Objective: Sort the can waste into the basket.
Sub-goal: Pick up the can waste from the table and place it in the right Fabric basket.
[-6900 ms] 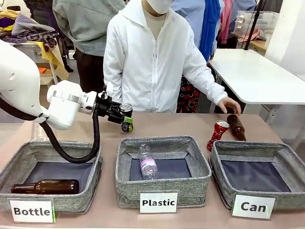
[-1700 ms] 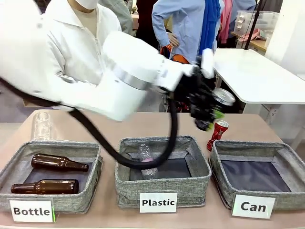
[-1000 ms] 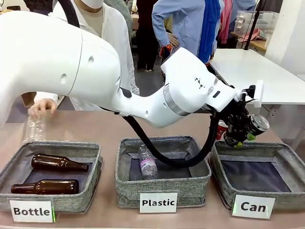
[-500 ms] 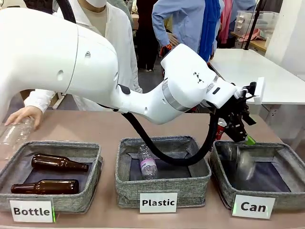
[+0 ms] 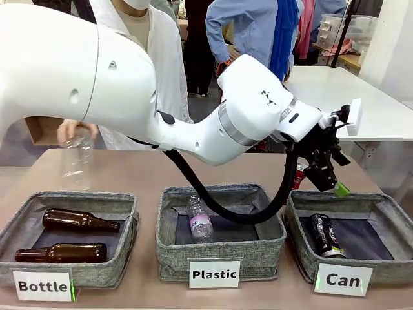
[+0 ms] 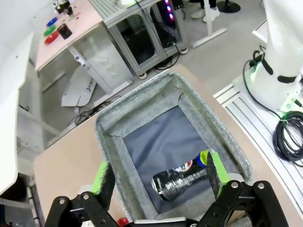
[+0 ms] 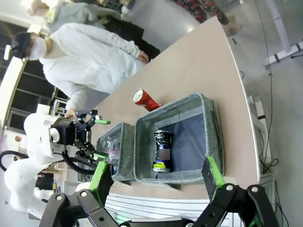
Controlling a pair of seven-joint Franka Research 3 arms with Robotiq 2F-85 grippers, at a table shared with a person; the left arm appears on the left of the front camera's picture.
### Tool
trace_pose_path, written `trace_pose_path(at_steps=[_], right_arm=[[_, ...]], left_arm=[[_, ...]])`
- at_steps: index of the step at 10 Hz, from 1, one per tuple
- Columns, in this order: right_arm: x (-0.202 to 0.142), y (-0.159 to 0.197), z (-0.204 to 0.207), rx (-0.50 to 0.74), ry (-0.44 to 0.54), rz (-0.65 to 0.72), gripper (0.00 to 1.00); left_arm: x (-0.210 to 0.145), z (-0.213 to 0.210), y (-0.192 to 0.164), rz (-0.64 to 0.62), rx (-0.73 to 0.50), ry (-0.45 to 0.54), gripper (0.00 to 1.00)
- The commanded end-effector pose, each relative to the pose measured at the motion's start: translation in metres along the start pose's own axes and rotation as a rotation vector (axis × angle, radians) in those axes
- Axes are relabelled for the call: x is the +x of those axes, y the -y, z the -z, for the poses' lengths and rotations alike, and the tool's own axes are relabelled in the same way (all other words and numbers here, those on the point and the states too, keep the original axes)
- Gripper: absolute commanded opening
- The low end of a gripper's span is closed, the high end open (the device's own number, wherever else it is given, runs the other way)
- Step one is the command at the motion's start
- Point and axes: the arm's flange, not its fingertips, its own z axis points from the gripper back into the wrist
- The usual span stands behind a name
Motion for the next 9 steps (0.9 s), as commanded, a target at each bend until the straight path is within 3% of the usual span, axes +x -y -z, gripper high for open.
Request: trace_pose_path(at_steps=[1,3,4,6,9], right_arm=[[0.002,-0.004,-0.002,-0.003,-0.014,0.013,1.00],[0.000,0.000,0.000,0.000,0.000,0.000,1.00],[0.003,-0.007,0.007,0.068,-0.046,0.021,1.00],[0.010,-0.021,0.026,0.003,-0.085,0.036,1.00],[0.012,-0.015,-0.005,-0.020,0.006,0.086,1.00]], left_arm=[[-0.002,-0.015,0.009,-0.018,-0.013,0.026,1.00],[0.004,-0.033,0.018,-0.055,-0.004,0.025,1.00],[0.006,-0.054,0.022,-0.041,0.032,0.027,1.00],[0.000,-0.073,0.023,-0.086,0.026,0.048,1.00],[0.004,-0.076,0.023,-0.114,0.013,0.089,1.00]])
